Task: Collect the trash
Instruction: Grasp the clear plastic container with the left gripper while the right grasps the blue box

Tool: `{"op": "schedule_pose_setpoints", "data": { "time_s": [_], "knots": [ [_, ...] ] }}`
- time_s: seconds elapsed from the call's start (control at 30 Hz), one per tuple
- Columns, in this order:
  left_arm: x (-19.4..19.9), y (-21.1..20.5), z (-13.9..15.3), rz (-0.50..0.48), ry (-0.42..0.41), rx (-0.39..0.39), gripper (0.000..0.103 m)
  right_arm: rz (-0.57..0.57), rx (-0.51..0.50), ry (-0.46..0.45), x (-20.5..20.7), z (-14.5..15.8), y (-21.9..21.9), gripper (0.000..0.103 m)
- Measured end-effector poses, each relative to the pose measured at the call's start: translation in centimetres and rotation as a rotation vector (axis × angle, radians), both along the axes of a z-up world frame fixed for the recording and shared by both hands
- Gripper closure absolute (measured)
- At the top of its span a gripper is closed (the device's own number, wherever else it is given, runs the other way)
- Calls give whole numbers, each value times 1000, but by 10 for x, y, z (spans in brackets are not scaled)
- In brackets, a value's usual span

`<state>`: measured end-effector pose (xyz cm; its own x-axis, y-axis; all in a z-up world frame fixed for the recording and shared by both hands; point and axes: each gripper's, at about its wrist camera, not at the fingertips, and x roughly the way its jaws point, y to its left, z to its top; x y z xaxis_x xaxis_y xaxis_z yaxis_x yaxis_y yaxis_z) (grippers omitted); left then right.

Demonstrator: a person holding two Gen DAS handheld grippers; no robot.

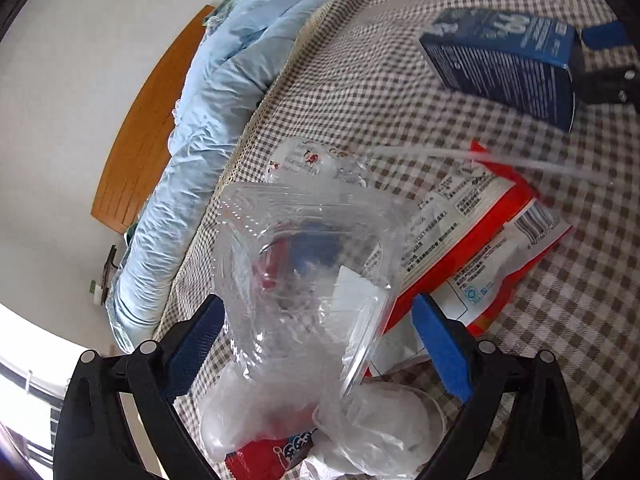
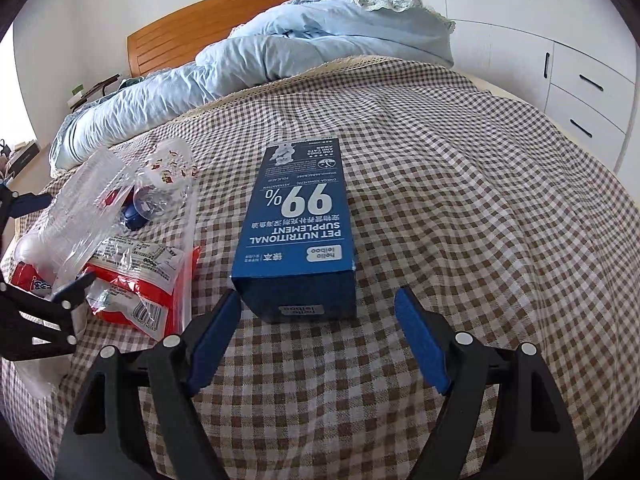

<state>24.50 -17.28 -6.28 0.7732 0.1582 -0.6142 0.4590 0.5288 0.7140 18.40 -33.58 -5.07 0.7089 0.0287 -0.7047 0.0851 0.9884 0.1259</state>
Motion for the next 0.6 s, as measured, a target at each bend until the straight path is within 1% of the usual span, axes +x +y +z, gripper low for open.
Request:
{"op": "schedule_pose_setpoints", "data": {
  "time_s": [0.03,0.1,0.13,0.2,0.27,0.3,0.33,0.37,0.43,0.5,0.6],
  "knots": [
    [2,-1,-1,11,-3,2,13,7,-3,-4,1,0,2,27],
    [5,2,4,48,-16,-38,29,1,-21,-14,1,0,4,27],
    [6,4,7,55,-24,-57,30,-4,-21,-10,3,-1,4,27],
    [3,6,15,49,-33,-81,36,-24,-9,-7,7,-3,2,27],
    [-4,8,27,39,-61,-103,37,-40,5,-11,9,-4,-1,27],
    [-9,10,36,33,-72,-126,39,-44,13,-26,7,-3,-3,38],
    [-13,11,47,33,-78,-157,39,-52,12,-34,6,-2,-4,44],
    [-14,15,59,39,-77,-201,40,-60,9,-41,4,2,-5,44],
    [-19,25,89,61,-68,-322,42,-61,2,-74,-4,11,-6,45],
    [-24,37,120,65,-56,-456,42,-49,-2,-106,-15,24,-7,45],
    [-35,51,163,52,-14,-653,42,-54,-13,-167,-40,48,-15,45]
  ]
}}
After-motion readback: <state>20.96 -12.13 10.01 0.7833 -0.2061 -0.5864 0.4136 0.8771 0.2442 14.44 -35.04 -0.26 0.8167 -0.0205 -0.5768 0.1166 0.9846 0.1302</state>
